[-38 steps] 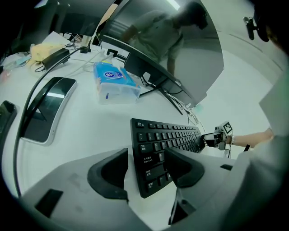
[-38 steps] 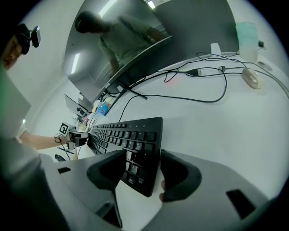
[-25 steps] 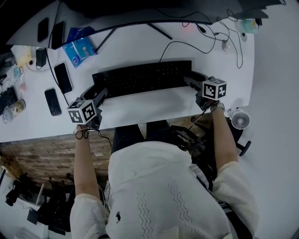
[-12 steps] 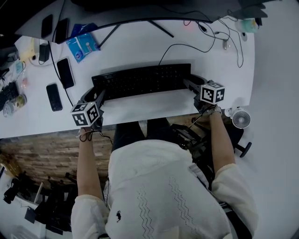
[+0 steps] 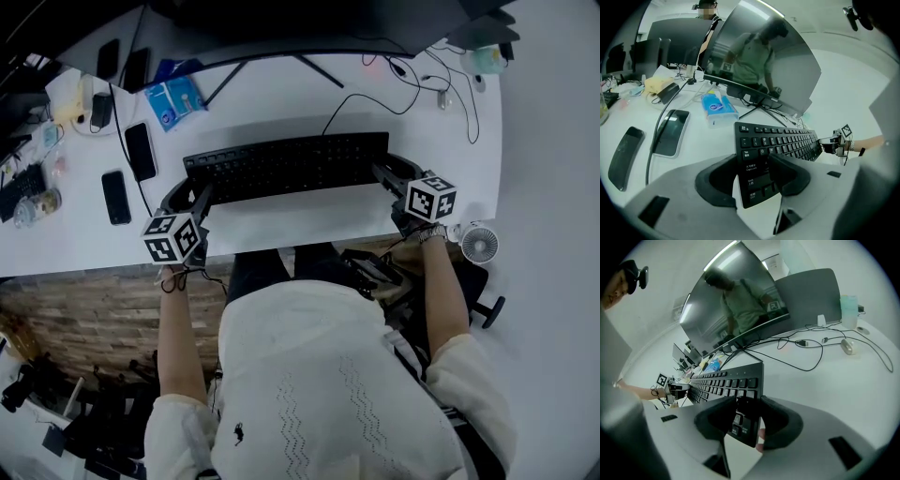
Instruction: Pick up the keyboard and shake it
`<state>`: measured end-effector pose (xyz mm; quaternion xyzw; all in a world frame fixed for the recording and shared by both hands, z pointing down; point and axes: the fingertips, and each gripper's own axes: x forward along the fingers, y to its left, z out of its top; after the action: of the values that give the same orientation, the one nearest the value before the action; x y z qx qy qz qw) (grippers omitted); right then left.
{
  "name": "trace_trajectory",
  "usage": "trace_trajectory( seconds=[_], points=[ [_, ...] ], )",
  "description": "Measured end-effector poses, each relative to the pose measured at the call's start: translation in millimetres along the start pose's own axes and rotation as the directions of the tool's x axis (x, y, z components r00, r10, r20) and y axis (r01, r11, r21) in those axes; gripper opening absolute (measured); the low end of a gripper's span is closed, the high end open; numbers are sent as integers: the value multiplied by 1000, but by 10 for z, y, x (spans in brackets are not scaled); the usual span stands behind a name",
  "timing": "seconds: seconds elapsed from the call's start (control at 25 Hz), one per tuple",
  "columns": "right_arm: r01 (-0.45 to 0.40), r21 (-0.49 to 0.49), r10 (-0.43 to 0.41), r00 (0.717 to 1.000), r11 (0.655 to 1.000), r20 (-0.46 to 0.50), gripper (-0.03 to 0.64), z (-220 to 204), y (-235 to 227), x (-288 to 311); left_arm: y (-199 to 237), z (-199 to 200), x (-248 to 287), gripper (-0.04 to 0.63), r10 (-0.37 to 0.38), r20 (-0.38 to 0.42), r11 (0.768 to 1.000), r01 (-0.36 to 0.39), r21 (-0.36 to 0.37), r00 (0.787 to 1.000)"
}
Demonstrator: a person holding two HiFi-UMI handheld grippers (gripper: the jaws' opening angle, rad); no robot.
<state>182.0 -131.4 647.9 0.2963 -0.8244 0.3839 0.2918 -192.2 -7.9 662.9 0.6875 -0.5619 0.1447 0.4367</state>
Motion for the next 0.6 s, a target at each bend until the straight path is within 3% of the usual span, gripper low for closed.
trace_trajectory(
  seconds=[0.6],
  points=[
    [70, -97, -53, 985, 993, 167, 182, 545, 110, -503, -395, 611, -236, 212, -16, 146, 996, 4, 84, 989]
  ],
)
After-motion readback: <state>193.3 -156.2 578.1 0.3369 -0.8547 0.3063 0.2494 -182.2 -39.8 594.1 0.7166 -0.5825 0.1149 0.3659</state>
